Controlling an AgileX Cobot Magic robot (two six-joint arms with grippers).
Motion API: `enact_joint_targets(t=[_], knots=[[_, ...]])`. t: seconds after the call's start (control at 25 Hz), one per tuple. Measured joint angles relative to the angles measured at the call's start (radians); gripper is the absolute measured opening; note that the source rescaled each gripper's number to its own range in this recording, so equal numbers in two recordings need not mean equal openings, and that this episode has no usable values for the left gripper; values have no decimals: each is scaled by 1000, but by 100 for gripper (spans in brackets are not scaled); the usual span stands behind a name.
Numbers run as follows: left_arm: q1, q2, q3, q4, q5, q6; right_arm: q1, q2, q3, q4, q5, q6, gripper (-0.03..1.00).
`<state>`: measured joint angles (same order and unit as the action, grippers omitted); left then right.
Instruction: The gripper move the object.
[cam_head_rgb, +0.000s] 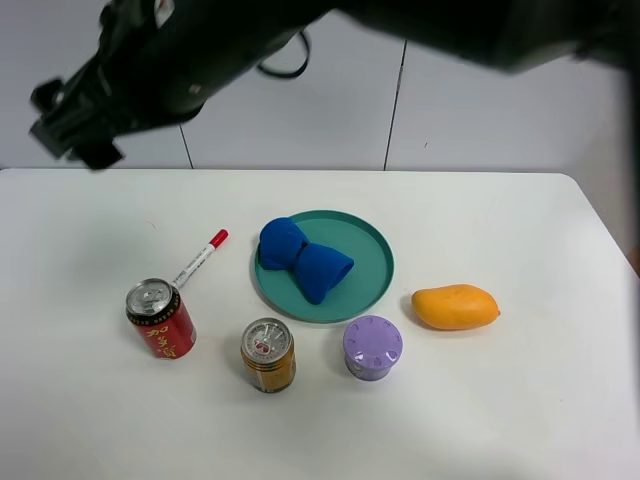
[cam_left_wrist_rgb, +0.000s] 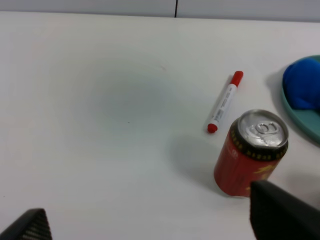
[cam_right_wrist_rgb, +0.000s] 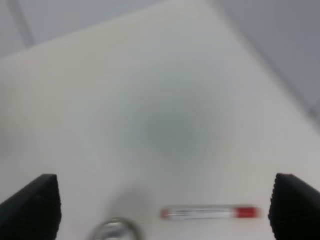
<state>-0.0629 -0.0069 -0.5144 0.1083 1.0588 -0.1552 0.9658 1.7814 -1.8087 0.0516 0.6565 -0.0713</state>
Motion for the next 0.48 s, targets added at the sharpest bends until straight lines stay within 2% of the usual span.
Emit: enact_joint_targets(t=[0.2,0.48], knots=[[0,0,0,0,0,0,-151,-145,0,-183,64,114,60],[0,0,0,0,0,0,-347,-304,0,-331,238,137,60]])
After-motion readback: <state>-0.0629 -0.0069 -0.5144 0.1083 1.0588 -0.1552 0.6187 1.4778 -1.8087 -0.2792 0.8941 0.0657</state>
